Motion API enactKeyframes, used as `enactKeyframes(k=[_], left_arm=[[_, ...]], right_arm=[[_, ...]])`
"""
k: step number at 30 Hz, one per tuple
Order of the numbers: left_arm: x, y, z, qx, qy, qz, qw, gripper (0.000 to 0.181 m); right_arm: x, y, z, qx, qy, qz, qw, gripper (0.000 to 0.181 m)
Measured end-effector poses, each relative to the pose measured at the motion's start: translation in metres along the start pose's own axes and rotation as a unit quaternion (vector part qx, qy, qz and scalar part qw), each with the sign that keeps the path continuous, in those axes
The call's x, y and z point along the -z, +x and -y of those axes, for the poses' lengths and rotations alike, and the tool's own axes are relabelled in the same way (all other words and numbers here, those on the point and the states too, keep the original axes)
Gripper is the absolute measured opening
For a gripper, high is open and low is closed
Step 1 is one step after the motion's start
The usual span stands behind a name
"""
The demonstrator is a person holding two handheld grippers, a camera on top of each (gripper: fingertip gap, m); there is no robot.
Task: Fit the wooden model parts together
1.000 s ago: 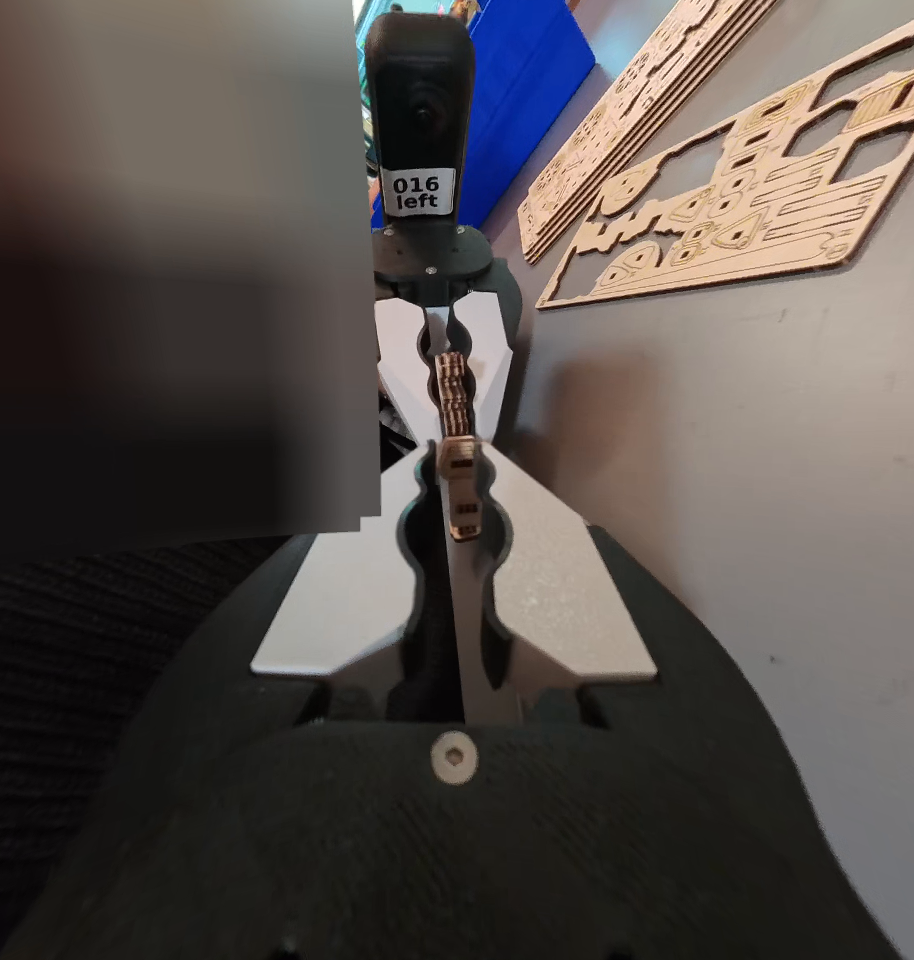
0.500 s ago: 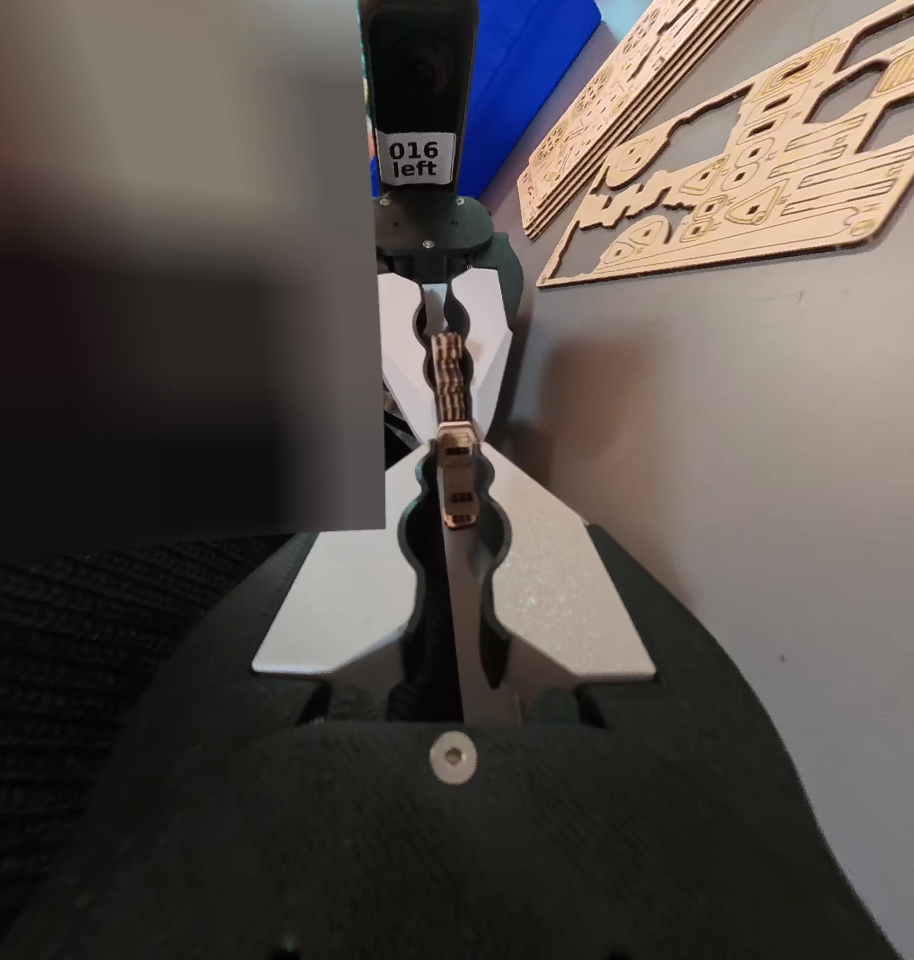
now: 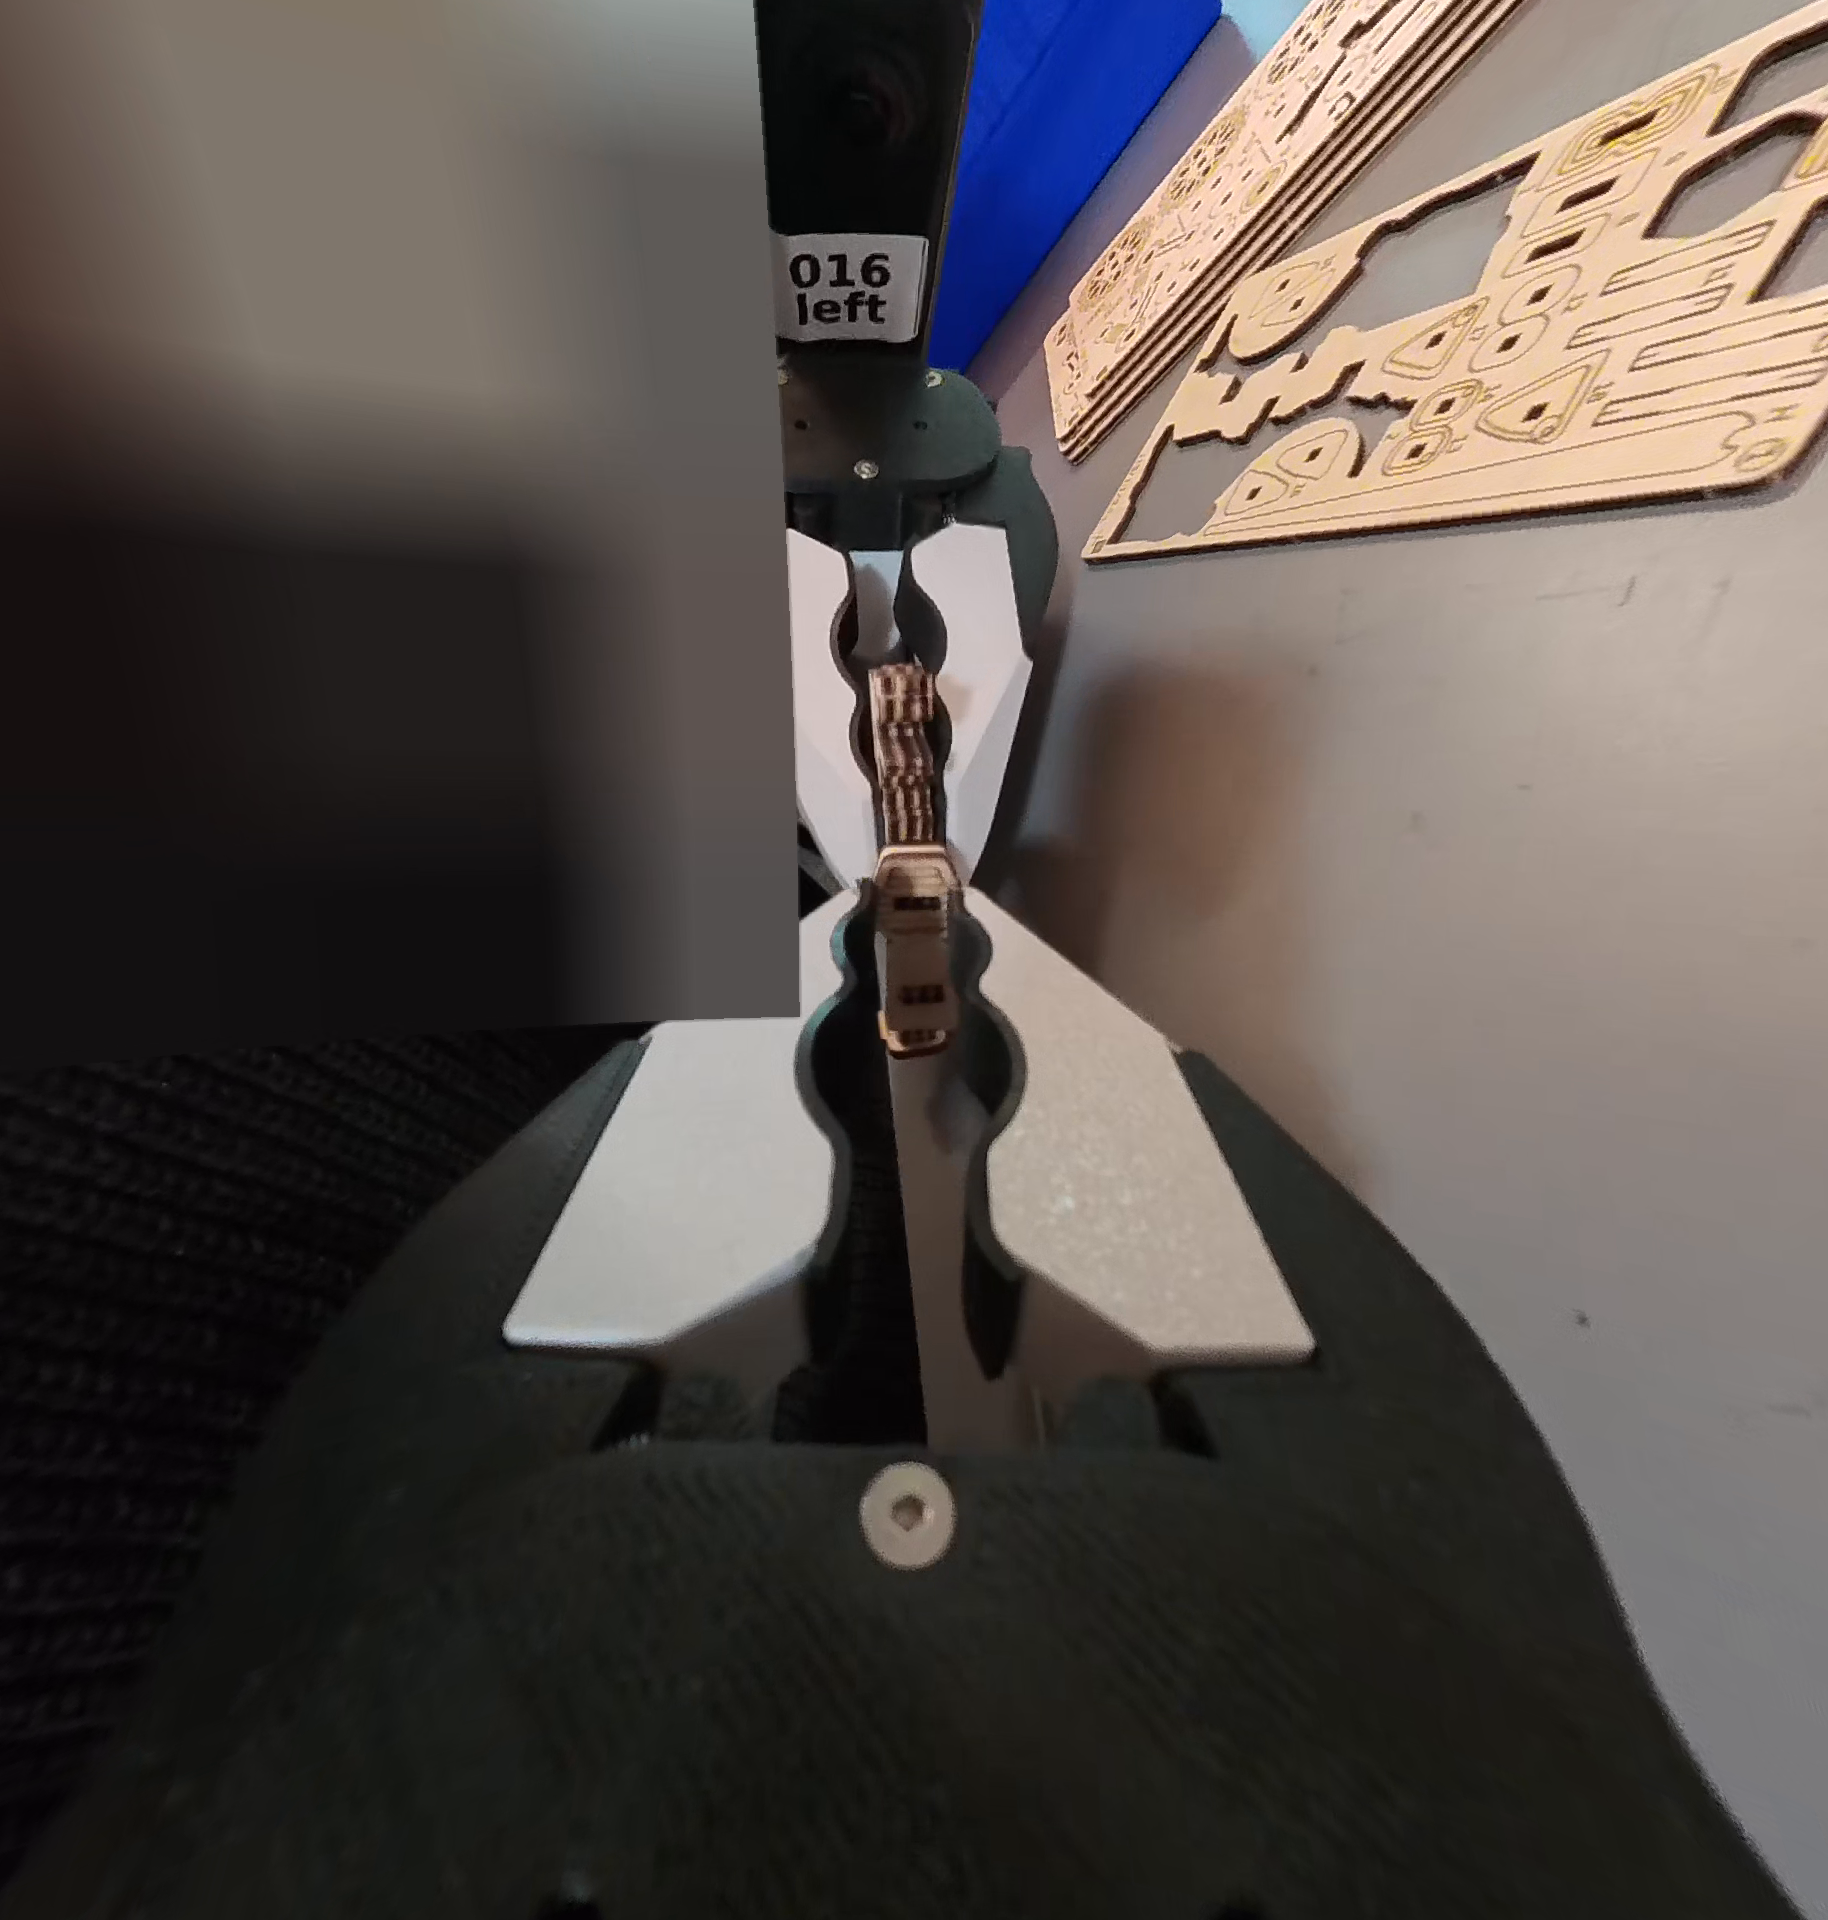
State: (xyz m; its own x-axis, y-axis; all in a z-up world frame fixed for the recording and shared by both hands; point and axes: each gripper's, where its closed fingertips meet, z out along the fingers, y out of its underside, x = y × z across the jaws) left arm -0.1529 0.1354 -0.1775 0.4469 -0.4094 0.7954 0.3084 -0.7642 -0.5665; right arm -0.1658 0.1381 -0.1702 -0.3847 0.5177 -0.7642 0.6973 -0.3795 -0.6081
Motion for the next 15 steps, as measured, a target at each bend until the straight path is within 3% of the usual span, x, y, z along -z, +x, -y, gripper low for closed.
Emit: enactKeyframes(k=[15], left_arm=[[-0.0046,-0.0020,-0.0082,-0.002,-0.031,0.008,0.999,0.005]], right_arm=[[-0.0030,0.0019,-0.0096,-0.026,-0.041,0.006,0.999,0.014]])
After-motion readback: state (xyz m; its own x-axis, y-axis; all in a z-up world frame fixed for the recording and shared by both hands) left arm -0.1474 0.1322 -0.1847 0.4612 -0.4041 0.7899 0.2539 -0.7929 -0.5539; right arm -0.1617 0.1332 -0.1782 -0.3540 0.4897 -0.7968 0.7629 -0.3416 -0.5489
